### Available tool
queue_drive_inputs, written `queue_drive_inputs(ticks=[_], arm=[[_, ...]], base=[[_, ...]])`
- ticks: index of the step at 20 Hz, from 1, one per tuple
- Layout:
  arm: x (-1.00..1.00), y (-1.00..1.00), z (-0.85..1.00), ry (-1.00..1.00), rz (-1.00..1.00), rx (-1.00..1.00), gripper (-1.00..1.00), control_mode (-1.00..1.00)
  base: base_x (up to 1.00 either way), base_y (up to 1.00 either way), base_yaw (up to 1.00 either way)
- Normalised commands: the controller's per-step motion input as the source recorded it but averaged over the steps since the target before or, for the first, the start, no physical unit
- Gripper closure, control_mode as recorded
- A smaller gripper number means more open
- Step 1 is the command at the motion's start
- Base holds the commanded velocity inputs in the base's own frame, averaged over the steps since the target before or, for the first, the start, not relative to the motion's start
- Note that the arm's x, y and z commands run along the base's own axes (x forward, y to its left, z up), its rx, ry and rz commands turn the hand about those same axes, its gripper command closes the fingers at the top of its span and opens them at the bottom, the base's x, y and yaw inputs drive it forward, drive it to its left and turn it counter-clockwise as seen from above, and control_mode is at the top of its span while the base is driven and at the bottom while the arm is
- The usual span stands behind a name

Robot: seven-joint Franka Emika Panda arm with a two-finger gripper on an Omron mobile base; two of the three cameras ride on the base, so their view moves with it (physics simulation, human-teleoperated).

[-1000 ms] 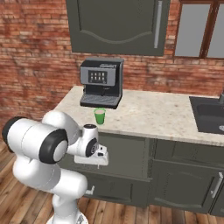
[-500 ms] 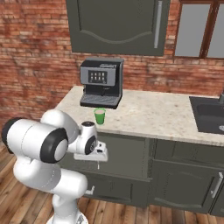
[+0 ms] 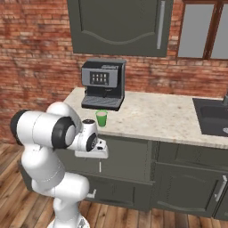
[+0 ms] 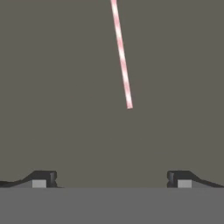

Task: Pick up the straw from the left drawer and put it inside the smoothie cup.

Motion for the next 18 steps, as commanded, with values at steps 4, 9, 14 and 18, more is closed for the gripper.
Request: queue_drive_inputs(ticks=[4,9,14,18], arm=[[0.33,0.00,-0.07,0.00,0.00,0.00,-1.00,-1.00],[0.27,0.00,-0.17,0.00,0.00,0.00,-1.00,-1.00],[0.24,0.00,-0.27,0.00,0.00,0.00,-1.00,-1.00],[0.20,0.00,-0.35,0.00,0.00,0.00,-1.00,-1.00]], base=[[0.00,0.00,0.00],[0.00,0.00,0.00],[0.00,0.00,0.00],[0.00,0.00,0.00]])
